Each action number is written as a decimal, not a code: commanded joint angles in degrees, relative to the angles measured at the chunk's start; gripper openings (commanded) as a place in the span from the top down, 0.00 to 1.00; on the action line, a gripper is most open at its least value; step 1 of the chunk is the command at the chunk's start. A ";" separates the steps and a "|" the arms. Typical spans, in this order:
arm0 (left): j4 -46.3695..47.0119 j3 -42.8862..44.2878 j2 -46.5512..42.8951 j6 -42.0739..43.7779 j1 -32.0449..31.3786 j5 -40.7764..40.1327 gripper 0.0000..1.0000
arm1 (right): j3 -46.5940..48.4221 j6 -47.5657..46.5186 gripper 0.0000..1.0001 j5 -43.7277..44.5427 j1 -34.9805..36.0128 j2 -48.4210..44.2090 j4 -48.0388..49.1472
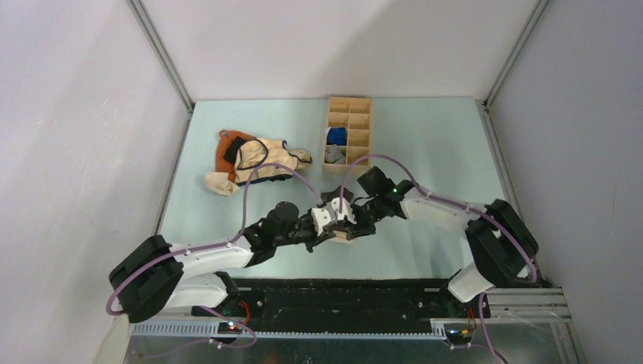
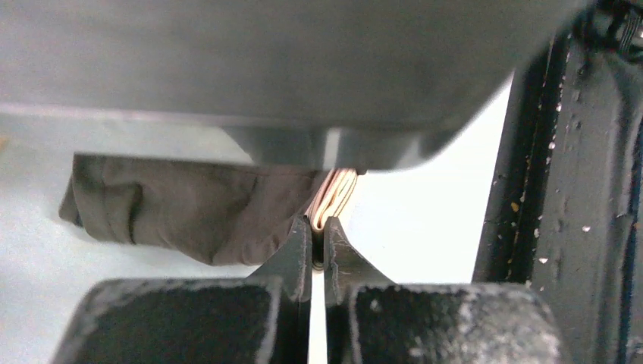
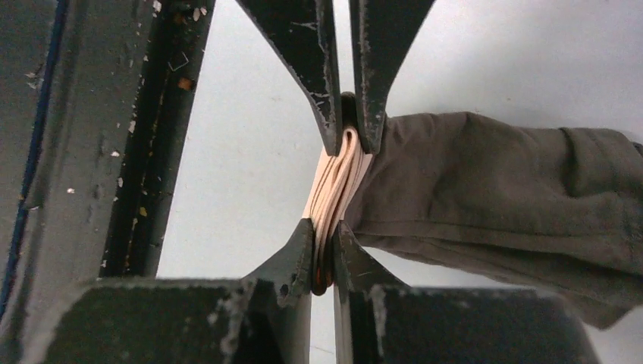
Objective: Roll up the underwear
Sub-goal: Roll the underwear to the center of the board.
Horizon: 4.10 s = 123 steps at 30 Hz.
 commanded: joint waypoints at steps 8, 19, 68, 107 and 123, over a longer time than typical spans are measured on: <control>-7.11 -2.99 0.61 -18.03 4.74 -5.57 1.00 | 22.72 -2.49 1.00 -5.52 -0.46 19.87 -28.45; -11.97 3.95 11.70 -20.80 12.78 -1.24 1.00 | 50.34 0.39 1.00 -7.75 -3.45 44.74 -52.91; 27.42 -7.36 24.26 70.78 0.85 -4.01 0.54 | 60.12 24.68 1.00 -13.49 -13.30 65.34 -56.38; -76.89 51.85 42.90 50.75 0.54 24.70 1.00 | -19.15 8.71 0.24 -0.66 -27.76 -46.07 -3.28; -79.55 63.21 54.40 34.97 7.09 37.42 1.00 | -30.34 5.06 0.24 10.89 0.96 -32.24 28.95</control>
